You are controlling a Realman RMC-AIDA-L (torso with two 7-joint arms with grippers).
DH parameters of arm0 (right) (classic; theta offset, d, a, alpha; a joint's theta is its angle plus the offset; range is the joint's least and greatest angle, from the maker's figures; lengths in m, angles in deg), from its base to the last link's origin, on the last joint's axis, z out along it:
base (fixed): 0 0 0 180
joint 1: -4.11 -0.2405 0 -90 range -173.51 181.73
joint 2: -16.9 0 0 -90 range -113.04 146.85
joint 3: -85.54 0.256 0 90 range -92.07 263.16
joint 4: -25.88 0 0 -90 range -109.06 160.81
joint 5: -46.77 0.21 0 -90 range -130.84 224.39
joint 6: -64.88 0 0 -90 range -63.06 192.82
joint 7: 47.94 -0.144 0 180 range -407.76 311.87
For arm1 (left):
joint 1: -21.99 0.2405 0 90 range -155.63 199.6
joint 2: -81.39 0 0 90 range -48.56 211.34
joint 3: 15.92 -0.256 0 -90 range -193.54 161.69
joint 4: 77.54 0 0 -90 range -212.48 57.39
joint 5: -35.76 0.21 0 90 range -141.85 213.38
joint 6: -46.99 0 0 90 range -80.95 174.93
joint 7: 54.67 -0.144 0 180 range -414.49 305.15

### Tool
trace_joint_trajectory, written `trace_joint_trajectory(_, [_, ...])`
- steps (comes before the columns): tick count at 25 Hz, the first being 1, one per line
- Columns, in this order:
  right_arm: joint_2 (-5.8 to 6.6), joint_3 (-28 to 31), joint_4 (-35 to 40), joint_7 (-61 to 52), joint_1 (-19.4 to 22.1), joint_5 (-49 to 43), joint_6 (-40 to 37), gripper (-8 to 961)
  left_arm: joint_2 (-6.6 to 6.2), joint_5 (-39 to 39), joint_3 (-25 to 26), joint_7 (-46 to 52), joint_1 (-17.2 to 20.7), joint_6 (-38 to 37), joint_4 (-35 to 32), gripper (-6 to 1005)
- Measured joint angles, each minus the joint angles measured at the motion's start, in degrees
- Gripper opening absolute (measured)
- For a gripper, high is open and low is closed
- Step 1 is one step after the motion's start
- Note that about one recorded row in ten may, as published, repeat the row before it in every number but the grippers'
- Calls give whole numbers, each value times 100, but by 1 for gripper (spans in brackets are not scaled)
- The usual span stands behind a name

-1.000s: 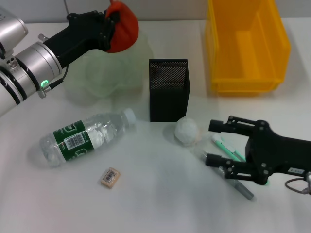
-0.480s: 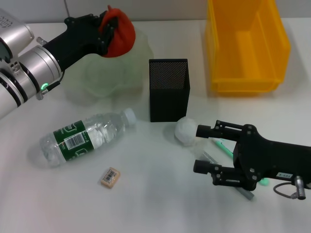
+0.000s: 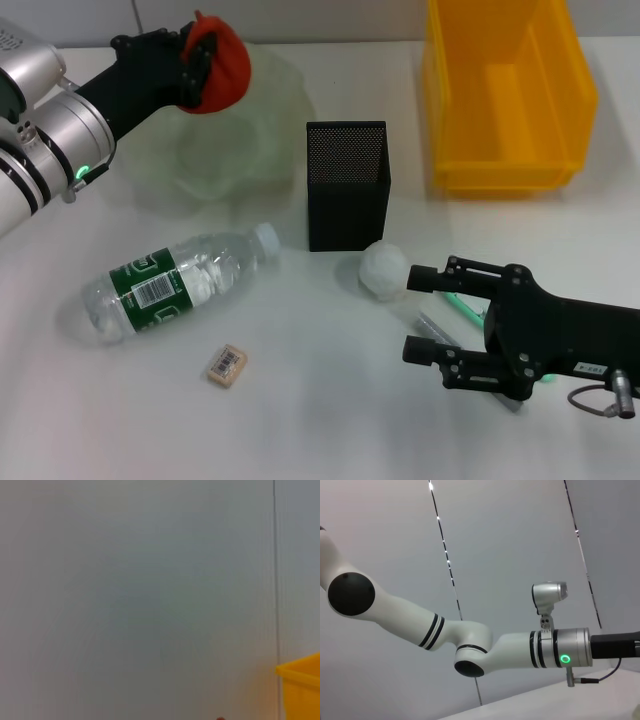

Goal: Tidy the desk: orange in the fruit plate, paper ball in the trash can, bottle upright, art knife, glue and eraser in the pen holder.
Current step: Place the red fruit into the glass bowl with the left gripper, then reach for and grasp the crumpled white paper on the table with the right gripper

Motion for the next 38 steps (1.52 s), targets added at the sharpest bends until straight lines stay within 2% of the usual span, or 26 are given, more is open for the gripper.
trace_joint_trajectory(8, [-29, -1, 38, -68, 9, 0, -122, 718, 0, 0, -6, 9, 3, 278, 81, 223])
trace_joint_trajectory(21, [-30, -1, 11, -159, 35, 11, -307, 718, 0, 1, -4, 61, 47, 137, 88, 280])
trace_joint_trajectory(22, [-31, -1, 9, -159, 37, 12, -308, 718, 1, 1, -4, 65, 48, 86, 88, 342])
trace_joint_trajectory(24, [-44, 11, 1, -158, 78, 25, -309, 718, 1, 2, -5, 73, 56, -206, 88, 465])
trace_joint_trajectory(27, [-54, 33, 0, -152, 118, 37, -308, 719, 0, 2, -4, 87, 61, -469, 88, 464])
trace_joint_trajectory(30, [-54, 52, -1, -153, 177, 45, -305, 719, -5, 31, -4, 407, 115, -1290, 86, 463])
trace_joint_trajectory(32, [-53, 56, -1, -154, 194, 48, -302, 719, -11, 53, -6, 503, 132, -1445, 78, 463])
trace_joint_trajectory(33, [-51, 69, 9, -156, 236, 57, -300, 719, -36, 169, -48, 827, 200, -1898, -14, 463])
trace_joint_trajectory(35, [-49, 74, 14, -165, 263, 62, -282, 719, -44, 222, -77, 964, 231, -2058, -65, 462])
trace_joint_trajectory(38, [-40, 78, 14, -211, 267, 63, -254, 719, -70, 575, -463, 1772, 516, -2625, -696, 461])
